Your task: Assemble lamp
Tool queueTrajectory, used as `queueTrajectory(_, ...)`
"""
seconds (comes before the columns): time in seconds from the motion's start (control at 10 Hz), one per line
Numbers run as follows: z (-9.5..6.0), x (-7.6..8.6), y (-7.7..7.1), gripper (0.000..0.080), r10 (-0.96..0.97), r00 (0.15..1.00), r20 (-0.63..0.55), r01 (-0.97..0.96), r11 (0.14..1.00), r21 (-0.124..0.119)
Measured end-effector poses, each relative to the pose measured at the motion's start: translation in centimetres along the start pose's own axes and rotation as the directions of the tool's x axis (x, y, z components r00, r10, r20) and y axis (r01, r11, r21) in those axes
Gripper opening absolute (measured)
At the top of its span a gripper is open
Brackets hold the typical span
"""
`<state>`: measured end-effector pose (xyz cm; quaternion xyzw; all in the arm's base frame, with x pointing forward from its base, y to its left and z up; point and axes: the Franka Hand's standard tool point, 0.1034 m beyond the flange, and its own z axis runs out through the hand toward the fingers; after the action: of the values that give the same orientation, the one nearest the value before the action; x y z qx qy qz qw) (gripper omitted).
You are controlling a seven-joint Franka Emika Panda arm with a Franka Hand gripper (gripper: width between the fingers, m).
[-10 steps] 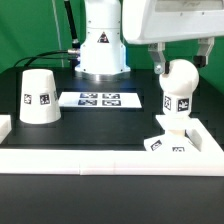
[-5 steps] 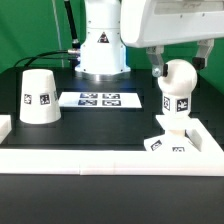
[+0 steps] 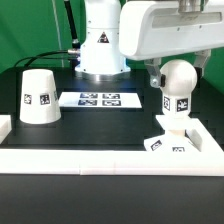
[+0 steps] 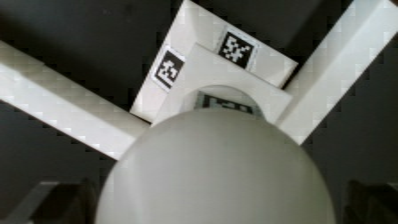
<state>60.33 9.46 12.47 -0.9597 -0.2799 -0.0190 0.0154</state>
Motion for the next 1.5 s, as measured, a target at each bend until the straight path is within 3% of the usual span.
queueTrajectory(0.1,0.00,0.02,0.00,0.0577,0.000,1.000,0.000,0.000,1.000,0.000)
queueTrajectory(0.6,0.00,0.02,0.00,0.0577,0.014,1.000,0.000,-0.014,1.000,0.001)
queueTrajectory(0.8,0.03,0.11,-0.22,0.0579,0.173,0.985,-0.011,-0.173,0.985,0.002)
queueTrajectory(1.1,0.00,0.20,-0.41,0.0580,0.426,0.905,-0.016,-0.426,0.905,0.005)
queueTrajectory(1.5,0.07,0.14,-0.34,0.0580,0.706,0.708,-0.015,-0.706,0.709,0.009)
